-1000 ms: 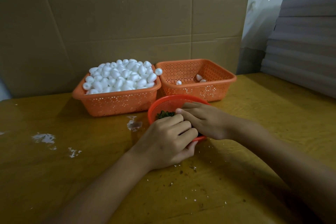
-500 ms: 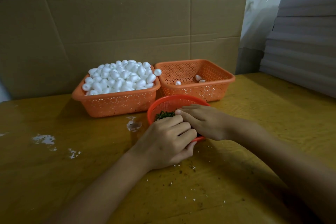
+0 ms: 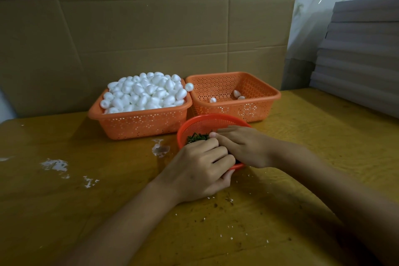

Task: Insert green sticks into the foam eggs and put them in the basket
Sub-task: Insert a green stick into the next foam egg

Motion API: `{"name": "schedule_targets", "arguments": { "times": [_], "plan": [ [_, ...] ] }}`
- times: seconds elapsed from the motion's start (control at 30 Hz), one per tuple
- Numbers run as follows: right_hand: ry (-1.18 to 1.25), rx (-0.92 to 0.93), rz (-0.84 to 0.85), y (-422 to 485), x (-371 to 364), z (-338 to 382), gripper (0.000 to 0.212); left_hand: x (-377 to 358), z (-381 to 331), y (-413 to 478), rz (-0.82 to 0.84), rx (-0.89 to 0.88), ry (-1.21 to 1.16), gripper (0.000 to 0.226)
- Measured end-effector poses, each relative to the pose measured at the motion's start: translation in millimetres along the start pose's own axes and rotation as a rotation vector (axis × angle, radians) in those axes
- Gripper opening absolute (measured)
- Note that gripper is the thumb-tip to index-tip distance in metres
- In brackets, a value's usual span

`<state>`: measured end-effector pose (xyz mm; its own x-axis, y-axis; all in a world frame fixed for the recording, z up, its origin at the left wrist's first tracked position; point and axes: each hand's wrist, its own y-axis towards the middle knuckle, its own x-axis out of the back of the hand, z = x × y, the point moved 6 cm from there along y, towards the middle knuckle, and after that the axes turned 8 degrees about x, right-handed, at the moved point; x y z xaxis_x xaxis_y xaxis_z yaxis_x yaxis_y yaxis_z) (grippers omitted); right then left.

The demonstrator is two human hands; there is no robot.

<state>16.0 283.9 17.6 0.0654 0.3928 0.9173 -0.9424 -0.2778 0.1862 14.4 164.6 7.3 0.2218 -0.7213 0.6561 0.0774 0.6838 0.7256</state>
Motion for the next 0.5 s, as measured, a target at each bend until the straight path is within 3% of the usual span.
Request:
{"name": "schedule_targets", "arguments": {
  "times": [0.3,0.43,0.5],
  "plan": [
    [-0.090,-0.018,0.107,4.4,-5.6,1.8,0.055,36.6,27.8,-0.2,-0.244,0.137,0.062,0.042],
    [-0.104,-0.020,0.129,9.0,-6.9,-3.5,0.051,62.1,100.7,13.5,-0.362,0.616,0.156,0.023],
    [-0.105,-0.016,0.134,10.7,-7.4,-6.0,0.047,57.6,142.8,12.8,-0.202,0.867,0.225,0.023]
  ]
}}
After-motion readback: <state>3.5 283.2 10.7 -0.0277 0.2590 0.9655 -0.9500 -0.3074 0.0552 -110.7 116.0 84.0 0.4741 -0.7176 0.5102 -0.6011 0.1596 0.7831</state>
